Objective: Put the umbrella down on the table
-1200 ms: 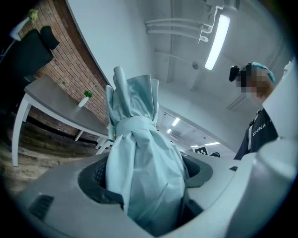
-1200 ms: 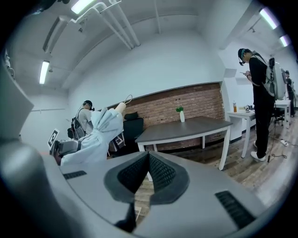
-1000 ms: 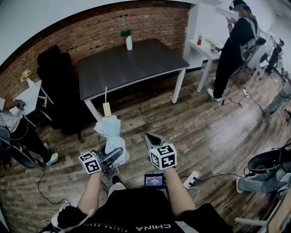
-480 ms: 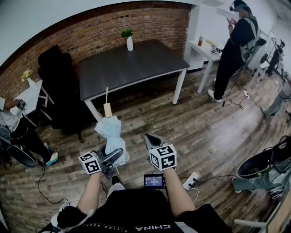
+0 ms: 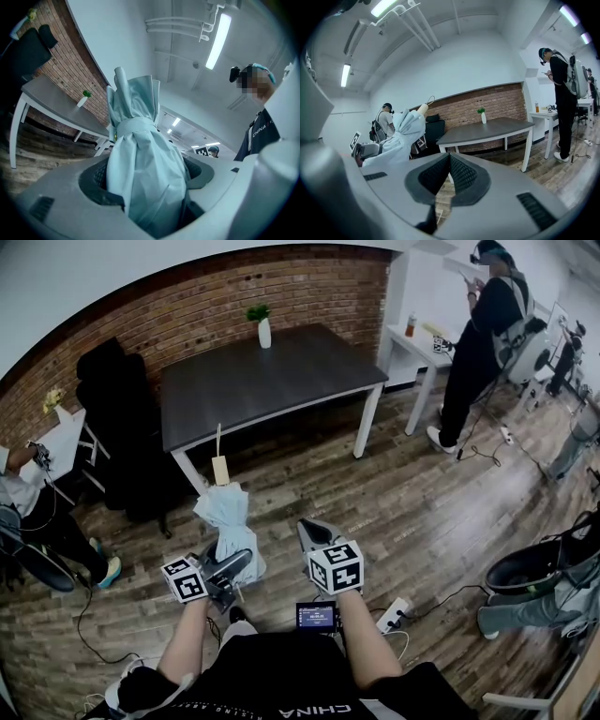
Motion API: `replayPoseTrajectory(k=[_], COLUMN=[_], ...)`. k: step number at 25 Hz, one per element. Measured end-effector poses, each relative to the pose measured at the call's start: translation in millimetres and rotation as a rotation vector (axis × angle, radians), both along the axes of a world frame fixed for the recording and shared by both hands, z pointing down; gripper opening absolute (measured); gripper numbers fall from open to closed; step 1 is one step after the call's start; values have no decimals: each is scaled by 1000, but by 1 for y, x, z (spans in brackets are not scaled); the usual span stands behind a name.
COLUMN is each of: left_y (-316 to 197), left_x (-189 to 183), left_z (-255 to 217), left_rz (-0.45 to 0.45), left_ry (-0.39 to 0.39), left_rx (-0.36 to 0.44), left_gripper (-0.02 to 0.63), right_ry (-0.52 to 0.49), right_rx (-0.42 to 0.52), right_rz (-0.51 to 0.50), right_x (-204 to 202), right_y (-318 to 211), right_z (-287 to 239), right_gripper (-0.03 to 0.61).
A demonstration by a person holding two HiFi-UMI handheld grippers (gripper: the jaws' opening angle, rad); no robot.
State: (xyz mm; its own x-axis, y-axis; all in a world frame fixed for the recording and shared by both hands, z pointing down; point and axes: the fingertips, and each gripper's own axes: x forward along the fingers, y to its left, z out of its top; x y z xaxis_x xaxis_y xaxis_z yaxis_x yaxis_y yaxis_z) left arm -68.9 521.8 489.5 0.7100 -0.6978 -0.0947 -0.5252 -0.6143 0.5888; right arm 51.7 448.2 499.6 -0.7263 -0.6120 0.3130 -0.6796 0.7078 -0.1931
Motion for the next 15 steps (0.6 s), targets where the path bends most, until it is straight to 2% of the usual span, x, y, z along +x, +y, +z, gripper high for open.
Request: replayPoseTrajectory(k=[11, 15], left_y=[-9, -42], left_x=[-4, -10], left_z=[15, 19], left_rz=[14, 19], left_ry=[25, 37], left_rx=[8, 0], left_gripper=[359, 359], right_ry=[-14, -8], right_rx=[-9, -17], right_rz=[40, 47], right_x=[4, 0], right_y=[-9, -36], right_z=[13, 15], right_gripper=[9, 9])
